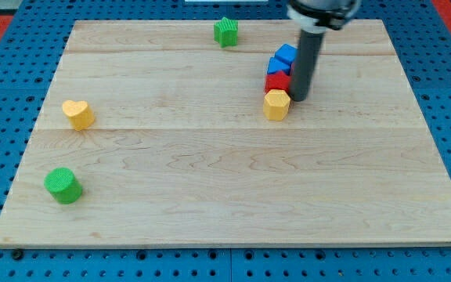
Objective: Push the yellow hexagon closer to the yellow heart
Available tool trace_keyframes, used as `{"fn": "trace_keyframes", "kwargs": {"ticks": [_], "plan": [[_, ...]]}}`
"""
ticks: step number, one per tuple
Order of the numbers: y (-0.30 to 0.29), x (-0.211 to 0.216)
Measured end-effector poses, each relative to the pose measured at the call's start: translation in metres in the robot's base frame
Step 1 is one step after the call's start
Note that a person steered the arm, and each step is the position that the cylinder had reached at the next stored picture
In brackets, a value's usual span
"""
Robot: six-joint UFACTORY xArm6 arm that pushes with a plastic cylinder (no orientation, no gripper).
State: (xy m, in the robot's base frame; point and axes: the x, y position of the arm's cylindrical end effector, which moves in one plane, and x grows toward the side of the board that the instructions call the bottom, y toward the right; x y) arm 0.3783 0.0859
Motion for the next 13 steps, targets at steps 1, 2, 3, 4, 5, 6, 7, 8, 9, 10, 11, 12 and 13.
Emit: {"fn": "trace_keyframes", "kwargs": {"ticks": [1, 2, 3, 4, 5, 6, 7, 8, 9, 10, 11, 12, 13], "plan": [[-0.056, 0.018], [-0.026, 0.025], [0.027, 0.037], [-0.018, 0.047], [-0.07, 0.06], [-0.016, 0.078], [-0.106, 0.112], [-0.191, 0.105], [-0.165, 0.085], [-0.072, 0.058], [0.017, 0.045], [0.03, 0.096], [0.075, 0.136]]}}
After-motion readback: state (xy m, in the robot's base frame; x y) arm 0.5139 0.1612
